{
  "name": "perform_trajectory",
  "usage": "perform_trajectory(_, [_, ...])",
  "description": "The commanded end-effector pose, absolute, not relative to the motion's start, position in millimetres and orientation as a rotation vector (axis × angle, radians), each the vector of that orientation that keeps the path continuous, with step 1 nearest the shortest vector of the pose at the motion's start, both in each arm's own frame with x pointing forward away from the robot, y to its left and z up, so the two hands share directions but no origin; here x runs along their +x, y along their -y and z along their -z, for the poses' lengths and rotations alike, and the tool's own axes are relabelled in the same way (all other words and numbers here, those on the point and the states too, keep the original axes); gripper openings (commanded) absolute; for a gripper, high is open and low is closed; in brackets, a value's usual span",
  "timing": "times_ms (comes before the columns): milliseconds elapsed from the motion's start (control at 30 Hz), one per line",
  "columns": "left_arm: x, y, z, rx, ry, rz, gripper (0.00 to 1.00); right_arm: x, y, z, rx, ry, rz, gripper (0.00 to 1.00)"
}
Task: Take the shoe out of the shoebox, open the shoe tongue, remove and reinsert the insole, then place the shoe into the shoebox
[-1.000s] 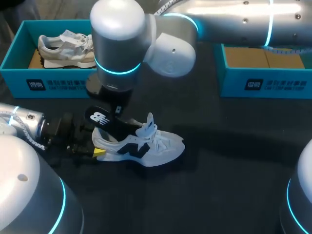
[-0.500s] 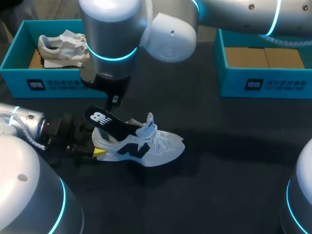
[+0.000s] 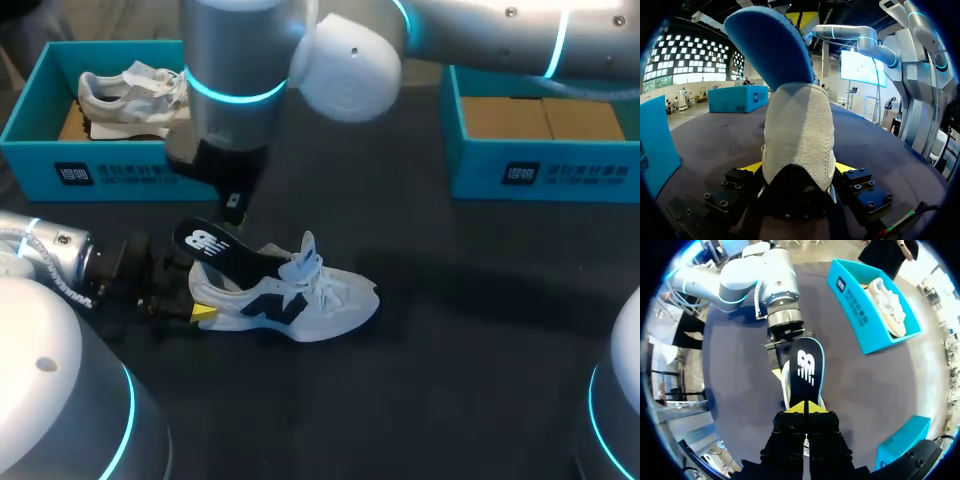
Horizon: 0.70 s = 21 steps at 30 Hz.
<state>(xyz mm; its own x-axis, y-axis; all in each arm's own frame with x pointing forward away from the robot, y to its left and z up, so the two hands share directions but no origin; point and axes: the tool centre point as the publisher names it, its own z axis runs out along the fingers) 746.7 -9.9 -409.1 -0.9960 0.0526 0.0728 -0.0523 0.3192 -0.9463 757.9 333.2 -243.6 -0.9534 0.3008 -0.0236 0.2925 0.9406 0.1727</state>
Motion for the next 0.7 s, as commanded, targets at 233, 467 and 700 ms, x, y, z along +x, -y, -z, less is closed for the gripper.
perform_trajectory(233, [746.7, 10.6, 408.8, 0.001, 2.478, -1.782, 0.0, 767.8, -321.1, 258.4, 0.485, -3.22, -0.45, 0.0])
perform_trajectory(467, [746.7, 10.6, 408.8, 0.001, 2.478, -1.782, 0.0, 767.8, -321.1, 258.4, 0.485, -3.22, -0.45, 0.0])
perform_trajectory(700, [746.7, 10.6, 408.8, 0.001, 2.478, -1.782, 0.0, 767.8, -321.1, 258.4, 0.485, -3.22, -0.45, 0.0])
